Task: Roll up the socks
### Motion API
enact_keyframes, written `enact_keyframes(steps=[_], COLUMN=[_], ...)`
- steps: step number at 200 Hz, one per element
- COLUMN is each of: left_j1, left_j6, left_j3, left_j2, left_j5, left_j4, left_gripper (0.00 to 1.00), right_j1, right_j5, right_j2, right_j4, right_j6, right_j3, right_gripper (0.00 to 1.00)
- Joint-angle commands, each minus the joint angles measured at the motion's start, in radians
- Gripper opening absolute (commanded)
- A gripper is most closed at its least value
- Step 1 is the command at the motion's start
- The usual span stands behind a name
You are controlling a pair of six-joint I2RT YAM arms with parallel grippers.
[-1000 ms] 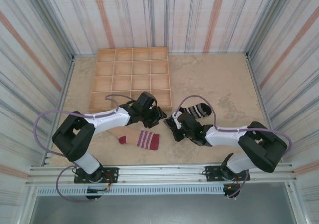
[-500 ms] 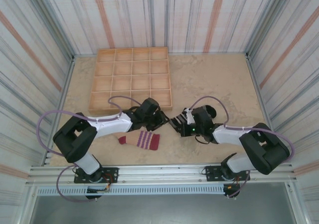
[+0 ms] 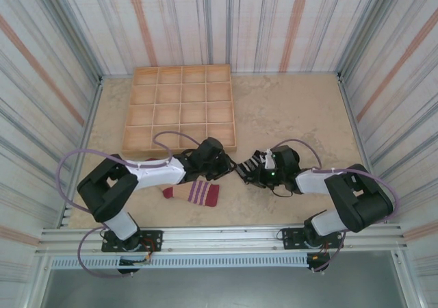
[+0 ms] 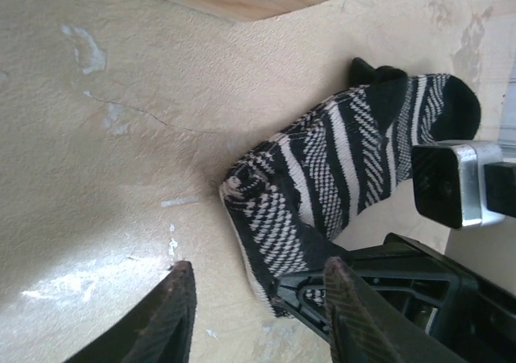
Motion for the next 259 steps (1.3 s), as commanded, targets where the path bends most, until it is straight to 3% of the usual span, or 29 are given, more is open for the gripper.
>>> enact_keyframes(steps=[1,98,144,259], left_j1=[-0.017,-0.07,-0.077,-0.078], left_j6=[0.036,0.12,0.12,0.148], left_j3=[0.011,0.009,0.013,0.036], left_j2=[0.017,0.072,0.114,0.229], left_j5=[-0.052,-0.088,-0.075,-0.015], left_j4=[0.032,0.133,0.151,0.279], left_gripper=[0.43,0.43,0.41,0.41], right_j1=[-0.027,-0.099,-0.128,-0.152], right_j5=[-0.011,0.06,0.068,0.043], right_j2=[0.04,0.013,-0.032,0.019], right_j4=[-0.151,-0.307,-0.333,-0.291], right_j6=[0.126,0.309,0.307,0.285], right_j3=[-0.045,-0.072,-0.086,-0.1], right_gripper=[0.0,0.0,0.0,0.0])
